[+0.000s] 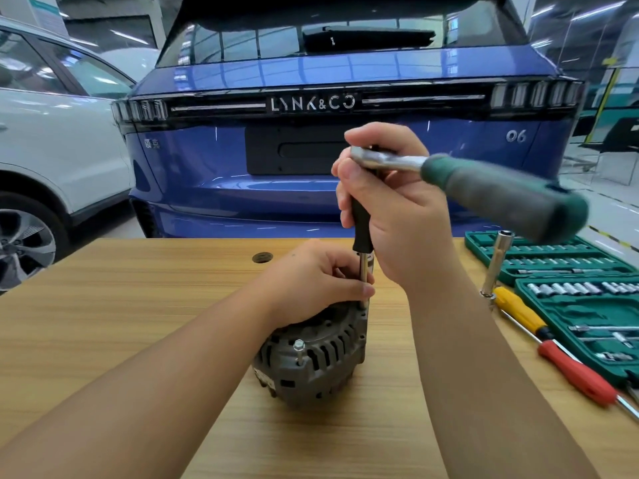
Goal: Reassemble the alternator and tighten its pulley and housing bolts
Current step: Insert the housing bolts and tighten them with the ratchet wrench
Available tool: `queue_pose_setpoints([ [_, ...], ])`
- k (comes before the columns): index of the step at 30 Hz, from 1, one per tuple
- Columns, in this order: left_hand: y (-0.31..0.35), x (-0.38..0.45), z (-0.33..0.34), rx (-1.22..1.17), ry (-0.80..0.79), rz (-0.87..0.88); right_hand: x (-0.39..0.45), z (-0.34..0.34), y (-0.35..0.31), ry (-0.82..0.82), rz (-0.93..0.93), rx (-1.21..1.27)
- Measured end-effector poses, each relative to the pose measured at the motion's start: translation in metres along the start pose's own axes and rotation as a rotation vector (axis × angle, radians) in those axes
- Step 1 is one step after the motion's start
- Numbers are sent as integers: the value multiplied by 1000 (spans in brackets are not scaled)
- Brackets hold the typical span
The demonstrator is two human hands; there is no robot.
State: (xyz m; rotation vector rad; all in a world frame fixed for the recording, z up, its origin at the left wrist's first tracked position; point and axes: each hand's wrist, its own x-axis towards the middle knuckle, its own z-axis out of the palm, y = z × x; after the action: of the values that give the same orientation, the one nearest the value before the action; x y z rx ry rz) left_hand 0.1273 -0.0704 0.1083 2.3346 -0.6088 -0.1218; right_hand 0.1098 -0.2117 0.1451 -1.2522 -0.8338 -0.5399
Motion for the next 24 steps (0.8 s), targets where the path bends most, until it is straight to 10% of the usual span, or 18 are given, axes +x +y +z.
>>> queue_pose_setpoints([
  [8,-1,-3,5,-96,117,18,7,-5,-6,-112,228,394],
  [17,1,-1,4,-81,144,48,6,4,-8,388,273,-12],
  [24,1,-1,7,80,161,88,7,-25,-5,127,430,474],
])
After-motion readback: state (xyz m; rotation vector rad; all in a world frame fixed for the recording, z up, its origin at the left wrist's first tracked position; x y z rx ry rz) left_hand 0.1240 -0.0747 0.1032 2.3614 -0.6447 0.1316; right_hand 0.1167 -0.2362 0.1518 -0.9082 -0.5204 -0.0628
